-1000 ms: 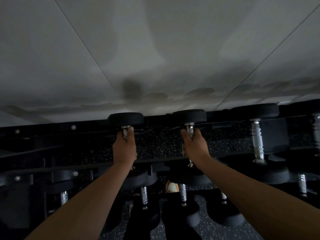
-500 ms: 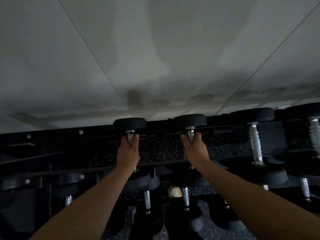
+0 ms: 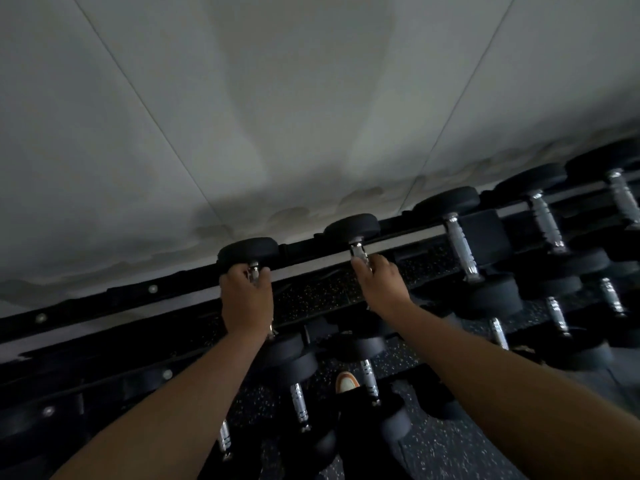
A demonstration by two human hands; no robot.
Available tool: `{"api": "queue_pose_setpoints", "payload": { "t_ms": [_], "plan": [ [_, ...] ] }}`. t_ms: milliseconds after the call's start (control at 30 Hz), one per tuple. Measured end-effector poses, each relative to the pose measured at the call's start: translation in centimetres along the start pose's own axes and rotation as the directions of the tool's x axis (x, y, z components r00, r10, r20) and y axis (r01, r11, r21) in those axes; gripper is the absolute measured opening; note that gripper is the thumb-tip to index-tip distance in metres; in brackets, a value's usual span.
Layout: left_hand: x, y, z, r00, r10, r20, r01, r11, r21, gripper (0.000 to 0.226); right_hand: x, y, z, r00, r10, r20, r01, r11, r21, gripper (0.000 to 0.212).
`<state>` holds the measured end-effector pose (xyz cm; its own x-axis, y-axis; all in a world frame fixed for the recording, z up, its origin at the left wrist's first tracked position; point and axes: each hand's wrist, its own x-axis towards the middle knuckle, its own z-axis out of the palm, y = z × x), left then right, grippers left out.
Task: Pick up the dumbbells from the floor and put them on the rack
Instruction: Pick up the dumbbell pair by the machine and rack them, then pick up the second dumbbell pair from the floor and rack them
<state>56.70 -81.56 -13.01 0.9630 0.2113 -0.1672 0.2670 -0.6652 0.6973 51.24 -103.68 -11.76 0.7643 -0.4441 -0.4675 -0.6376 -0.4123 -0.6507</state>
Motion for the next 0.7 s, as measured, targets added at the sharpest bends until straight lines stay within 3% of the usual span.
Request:
{"api": "queue_pose_setpoints", "payload": {
  "t_ms": [167, 300, 367, 467, 600, 700],
  "plan": [
    [-2.1, 4.0, -0.4, 0.969, 0.223, 0.103, -0.228, 0.973, 0.040, 0.041, -5.2, 0.8, -3.2, 0.989, 0.028, -0.146, -0.016, 0.997, 0.081, 0.064],
    [-4.9, 8.5, 1.9, 0.839, 0.431, 0.330, -0.453, 0.891, -0.013, 0.030, -9.2, 3.1, -7.3, 0.969, 0.027, -0.244, -0.014, 0.998, 0.055, 0.064],
    [-7.3, 11.5, 3.5, 0.735, 0.501, 0.456, -0.544, 0.838, -0.043, 0.031, -11.1, 4.9, -10.2, 0.954, 0.038, -0.297, -0.025, 0.998, 0.050, 0.065],
    [-12.1, 17.1, 6.3, 0.521, 0.619, 0.588, -0.719, 0.689, -0.089, 0.033, -14.0, 8.4, -15.3, 0.914, 0.004, -0.406, -0.013, 1.000, -0.019, 0.064],
    [-20.0, 24.6, 11.5, 0.232, 0.717, 0.657, -0.869, 0.456, -0.191, 0.036, -18.1, 15.1, -22.6, 0.850, 0.033, -0.525, -0.072, 0.996, -0.054, 0.069],
    [-27.1, 28.1, 16.2, 0.088, 0.708, 0.701, -0.910, 0.343, -0.231, 0.037, -21.5, 21.9, -27.5, 0.795, 0.102, -0.598, -0.129, 0.992, -0.002, 0.067]
  ]
}}
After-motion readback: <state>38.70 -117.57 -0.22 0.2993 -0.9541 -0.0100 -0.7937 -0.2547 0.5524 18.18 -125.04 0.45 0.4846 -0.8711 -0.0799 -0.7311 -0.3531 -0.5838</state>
